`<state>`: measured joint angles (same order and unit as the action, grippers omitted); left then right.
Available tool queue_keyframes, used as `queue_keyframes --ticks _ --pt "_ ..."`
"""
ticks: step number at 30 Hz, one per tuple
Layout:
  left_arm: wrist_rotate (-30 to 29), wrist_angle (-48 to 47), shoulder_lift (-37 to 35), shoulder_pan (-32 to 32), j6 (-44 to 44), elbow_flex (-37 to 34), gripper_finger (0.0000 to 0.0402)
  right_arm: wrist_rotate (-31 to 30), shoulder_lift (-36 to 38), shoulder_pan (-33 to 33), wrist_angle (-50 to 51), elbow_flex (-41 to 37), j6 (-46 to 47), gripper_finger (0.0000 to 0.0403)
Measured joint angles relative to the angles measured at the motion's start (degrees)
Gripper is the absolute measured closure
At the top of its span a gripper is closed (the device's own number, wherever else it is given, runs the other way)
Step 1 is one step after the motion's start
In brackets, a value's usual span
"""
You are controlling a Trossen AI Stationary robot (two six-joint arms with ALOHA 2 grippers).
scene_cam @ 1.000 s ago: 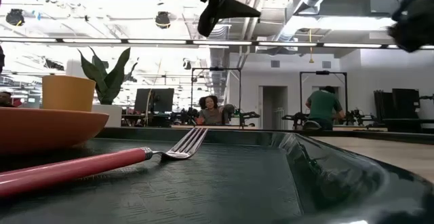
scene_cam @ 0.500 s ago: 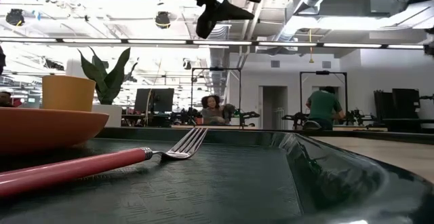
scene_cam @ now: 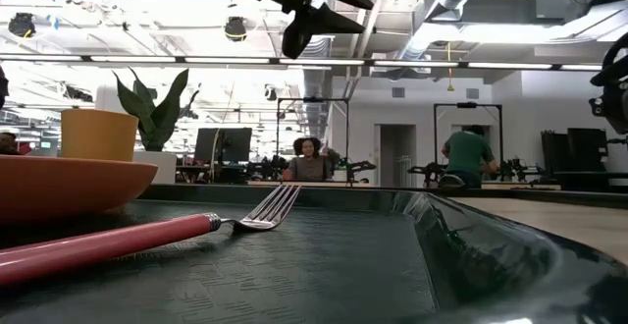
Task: Pick and place plate/cup/fork/spoon on tray
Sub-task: Put the yellow spoon to the right of the pink fork on the black tray
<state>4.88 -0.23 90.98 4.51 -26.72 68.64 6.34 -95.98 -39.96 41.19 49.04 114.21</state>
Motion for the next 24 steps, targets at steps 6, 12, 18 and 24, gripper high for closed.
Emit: queue_keyframes --ticks 6,12,18,24 --pt "2.06 -0.57 0.0 0.02 0.0 -0.02 0.026 0.14 0.11 1.13 -0.61 -0.1 -3.14 0.0386" --pt "11.01 -2.25 -0.02 1.67 -0.99 -0.04 0.026 -3.84 5.88 4.2 -1.08 -0.57 -9.44 0.0389" --pt "16.91 -1.33 -0.02 3.8 -1.84 -0.04 0.026 -11.99 17.69 8.03 -1.71 -0.44 -15.86 0.0389" --pt "18.98 6.72 -0.04 4.84 1.33 -0.07 0.026 -19.64 28.69 13.41 -9.43 -0.4 -27.93 0.0389"
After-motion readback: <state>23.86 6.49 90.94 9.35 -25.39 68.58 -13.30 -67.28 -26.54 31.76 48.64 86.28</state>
